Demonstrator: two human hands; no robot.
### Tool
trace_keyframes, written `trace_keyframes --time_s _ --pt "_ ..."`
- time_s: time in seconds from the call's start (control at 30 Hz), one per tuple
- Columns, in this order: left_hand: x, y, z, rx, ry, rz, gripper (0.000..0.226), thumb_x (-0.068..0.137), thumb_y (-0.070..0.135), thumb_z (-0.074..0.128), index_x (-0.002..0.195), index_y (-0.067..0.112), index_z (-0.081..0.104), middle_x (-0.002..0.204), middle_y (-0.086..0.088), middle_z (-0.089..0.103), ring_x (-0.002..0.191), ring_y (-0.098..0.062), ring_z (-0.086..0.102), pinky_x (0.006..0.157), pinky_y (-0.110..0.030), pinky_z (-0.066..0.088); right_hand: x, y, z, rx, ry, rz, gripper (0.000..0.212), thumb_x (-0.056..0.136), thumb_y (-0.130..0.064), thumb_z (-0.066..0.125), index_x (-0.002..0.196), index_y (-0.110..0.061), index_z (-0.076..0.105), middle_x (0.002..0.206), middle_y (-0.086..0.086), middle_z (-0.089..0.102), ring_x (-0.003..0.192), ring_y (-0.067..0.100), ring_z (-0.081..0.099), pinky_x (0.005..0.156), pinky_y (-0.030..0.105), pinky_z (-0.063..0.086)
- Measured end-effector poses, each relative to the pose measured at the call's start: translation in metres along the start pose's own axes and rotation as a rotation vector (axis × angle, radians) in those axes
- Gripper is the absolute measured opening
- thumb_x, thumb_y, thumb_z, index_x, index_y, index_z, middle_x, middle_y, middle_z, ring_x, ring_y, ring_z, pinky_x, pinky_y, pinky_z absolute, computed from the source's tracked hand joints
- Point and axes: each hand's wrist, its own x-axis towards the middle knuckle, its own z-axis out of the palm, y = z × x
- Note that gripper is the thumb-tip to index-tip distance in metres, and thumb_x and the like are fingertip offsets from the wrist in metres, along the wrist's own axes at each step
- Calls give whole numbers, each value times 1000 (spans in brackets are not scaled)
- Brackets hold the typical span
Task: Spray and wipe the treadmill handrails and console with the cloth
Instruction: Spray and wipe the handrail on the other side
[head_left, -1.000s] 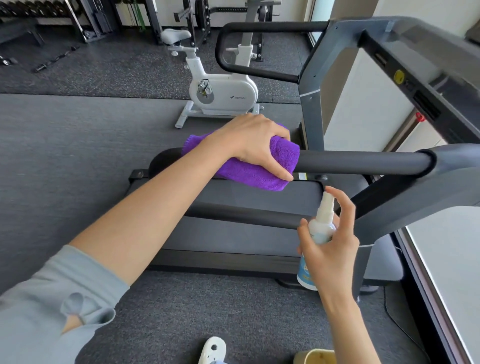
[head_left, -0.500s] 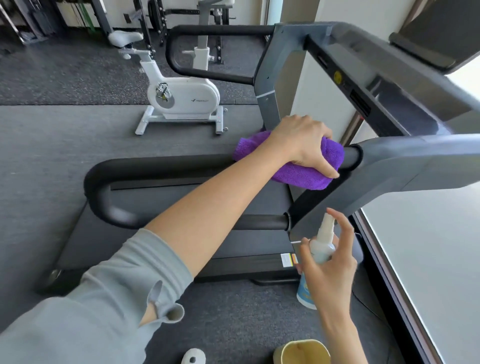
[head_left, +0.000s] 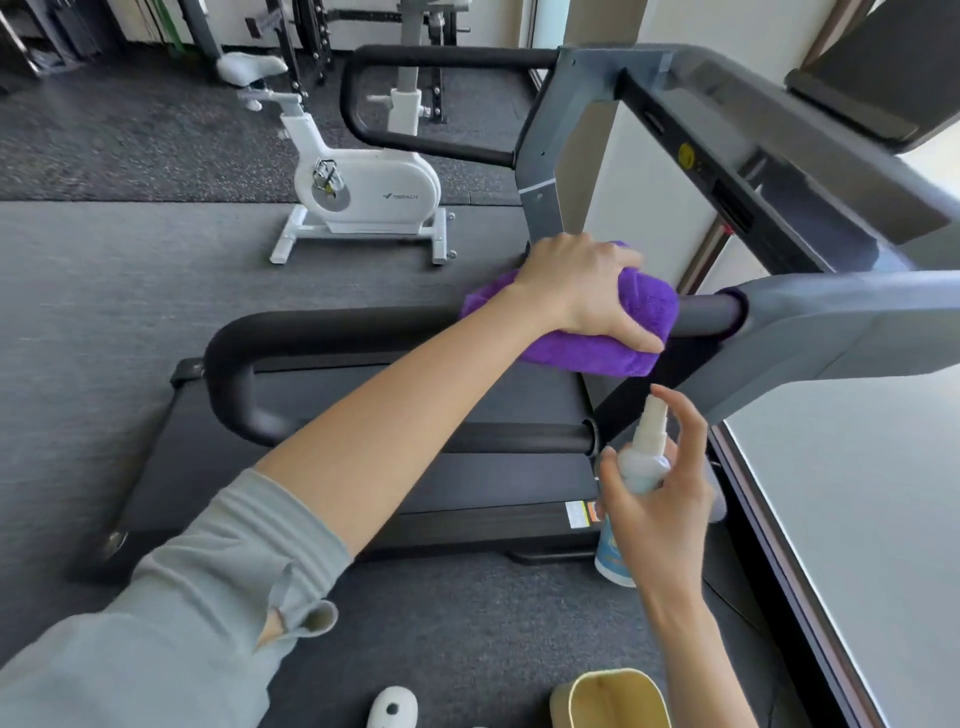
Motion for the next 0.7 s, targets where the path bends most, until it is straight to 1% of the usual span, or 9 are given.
trace_keyframes --time_s 0.07,0.17,0.23,0.3,0.4,0.5,0.6,0.63,0.7 --pt "-29 -28 -9 9 11 -40 73 52 83 68 105 34 61 81 6 55 85 -22 54 71 -30 32 -3 -6 8 4 -8 -12 68 85 2 66 124 -49 43 66 7 57 51 38 56 55 55 54" --pt "-75 -70 -28 54 27 -78 70 50 79 71 108 41 58 83 9 51 77 -17 45 70 -29 29 -9 -15 26 14 -14 -37 66 84 1 66 126 -45 44 67 6 58 52 36 56 58 51 56" --pt "-107 -97 -39 88 37 -115 72 49 75 73 111 43 56 90 8 55 78 -18 48 70 -29 29 -12 -21 42 24 -42 -43 65 83 1 66 125 -44 44 70 5 60 56 35 58 63 50 56" --pt "-138 -119 -46 153 83 -153 74 50 69 76 115 42 56 97 6 55 83 -23 57 69 -30 32 -15 -28 59 38 -80 -51 65 83 1 67 125 -44 44 75 5 62 59 35 60 68 49 56" --pt "-169 -138 -48 273 141 -176 76 54 60 79 123 39 57 103 -1 52 93 -27 60 64 -29 33 -17 -39 80 61 -119 -71 65 83 1 65 124 -45 44 72 8 59 54 38 57 61 48 55" --pt "-176 -147 -50 293 130 -188 78 53 65 78 124 40 56 103 0 54 92 -26 61 64 -30 33 -18 -47 88 72 -122 -86 67 83 1 64 122 -50 44 76 11 59 53 40 56 59 49 55" --pt "-155 -151 -62 202 -22 -215 77 46 80 71 114 47 55 87 10 57 83 -22 59 69 -29 32 -16 -47 82 63 -102 -91 67 84 1 65 124 -48 44 87 12 62 58 41 57 63 52 55" --pt "-143 -151 -68 156 -122 -227 76 44 84 69 110 48 56 79 15 54 79 -18 56 70 -29 33 -15 -46 79 61 -93 -80 66 84 1 65 124 -47 43 87 13 62 59 42 58 64 53 55" --pt "-119 -151 -76 18 -338 -266 71 42 85 70 101 48 59 75 19 53 75 -8 54 65 -28 36 -12 -44 73 59 -71 -59 65 84 1 65 124 -47 44 79 13 61 58 42 58 63 53 55"
